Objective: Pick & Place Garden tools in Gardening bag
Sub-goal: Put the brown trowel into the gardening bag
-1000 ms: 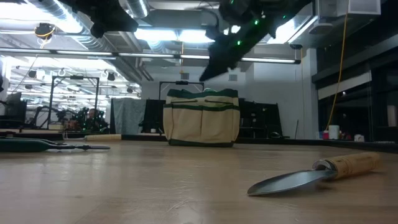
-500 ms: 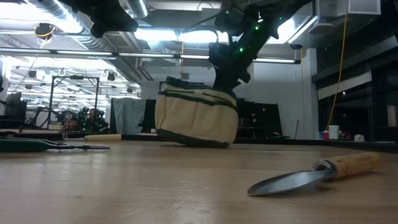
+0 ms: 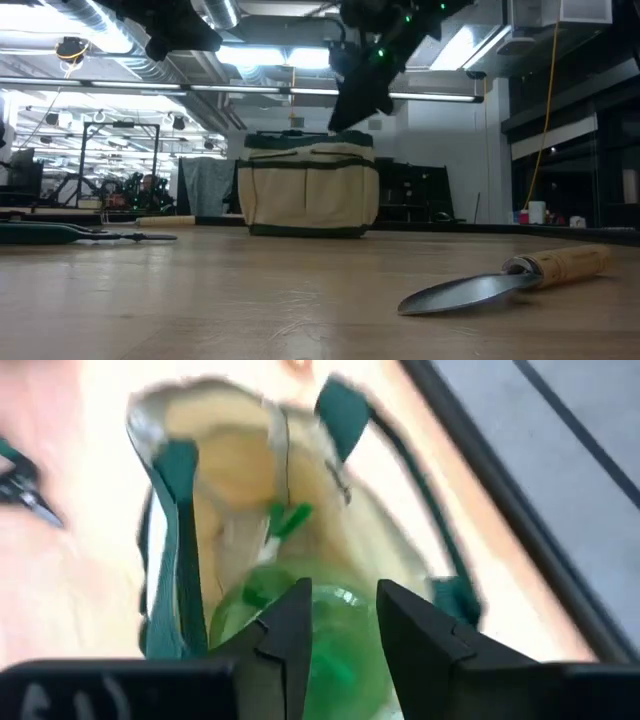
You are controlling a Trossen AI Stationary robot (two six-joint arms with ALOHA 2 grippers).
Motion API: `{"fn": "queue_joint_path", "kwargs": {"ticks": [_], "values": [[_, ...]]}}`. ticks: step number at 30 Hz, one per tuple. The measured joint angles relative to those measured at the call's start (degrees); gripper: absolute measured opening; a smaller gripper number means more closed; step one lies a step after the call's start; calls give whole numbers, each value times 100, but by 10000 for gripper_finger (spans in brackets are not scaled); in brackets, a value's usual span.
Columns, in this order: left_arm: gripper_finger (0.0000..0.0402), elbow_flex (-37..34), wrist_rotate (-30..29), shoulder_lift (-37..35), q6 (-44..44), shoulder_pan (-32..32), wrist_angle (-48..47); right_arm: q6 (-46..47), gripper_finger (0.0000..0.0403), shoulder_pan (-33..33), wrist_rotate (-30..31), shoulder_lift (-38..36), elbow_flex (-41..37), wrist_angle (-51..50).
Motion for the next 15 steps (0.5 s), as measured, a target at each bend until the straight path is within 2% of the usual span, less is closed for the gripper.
{"fn": "queue_joint_path", "kwargs": {"ticks": [3, 8, 15], "values": [[86, 0, 0, 0, 0, 0, 0, 56, 116, 75, -72, 0, 451, -340], [86, 0, 0, 0, 0, 0, -2, 478, 116, 150, -944, 0, 1115, -910], [86, 0, -2, 0, 0, 0, 0, 1081, 116, 400, -1634, -9, 1349, -897]]}}
